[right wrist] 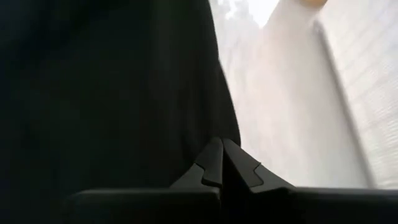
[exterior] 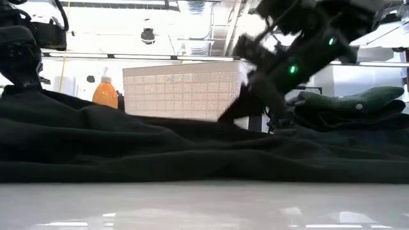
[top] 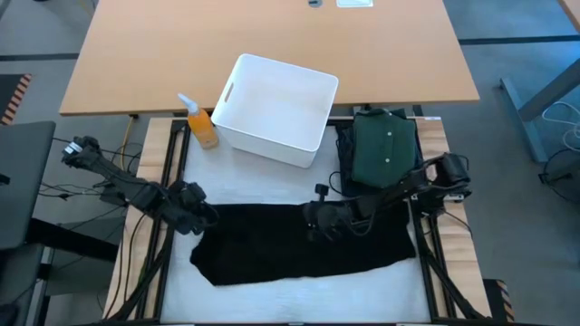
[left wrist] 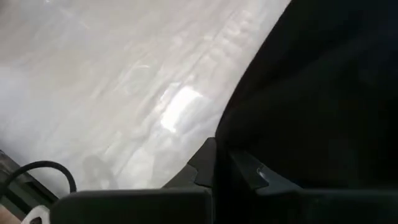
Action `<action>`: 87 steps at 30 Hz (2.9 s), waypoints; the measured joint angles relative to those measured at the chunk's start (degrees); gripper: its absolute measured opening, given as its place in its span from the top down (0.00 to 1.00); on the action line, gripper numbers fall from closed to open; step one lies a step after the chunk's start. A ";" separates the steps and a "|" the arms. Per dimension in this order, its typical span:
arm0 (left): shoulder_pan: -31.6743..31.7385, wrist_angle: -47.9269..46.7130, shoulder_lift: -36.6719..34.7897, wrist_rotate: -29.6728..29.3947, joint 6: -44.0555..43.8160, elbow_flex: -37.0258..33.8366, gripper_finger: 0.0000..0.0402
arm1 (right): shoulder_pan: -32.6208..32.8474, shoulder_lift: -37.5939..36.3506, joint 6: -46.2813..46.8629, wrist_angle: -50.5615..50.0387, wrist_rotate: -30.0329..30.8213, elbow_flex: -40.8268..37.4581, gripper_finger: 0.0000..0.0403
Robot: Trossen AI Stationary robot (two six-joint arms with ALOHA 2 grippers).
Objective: Fold laundry
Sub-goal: Fold the black shirt
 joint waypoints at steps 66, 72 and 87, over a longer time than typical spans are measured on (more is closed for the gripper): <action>-10.90 23.33 22.89 46.68 -6.66 0.81 0.81 | 13.87 -14.28 34.50 -23.49 9.84 -11.27 0.70; -11.18 11.52 18.16 35.99 -1.64 9.60 0.73 | 15.32 -18.53 30.24 -23.18 12.95 -9.85 0.70; -24.25 30.80 31.46 13.94 28.36 16.40 0.72 | 16.74 -19.98 30.08 -23.31 12.64 -9.83 0.70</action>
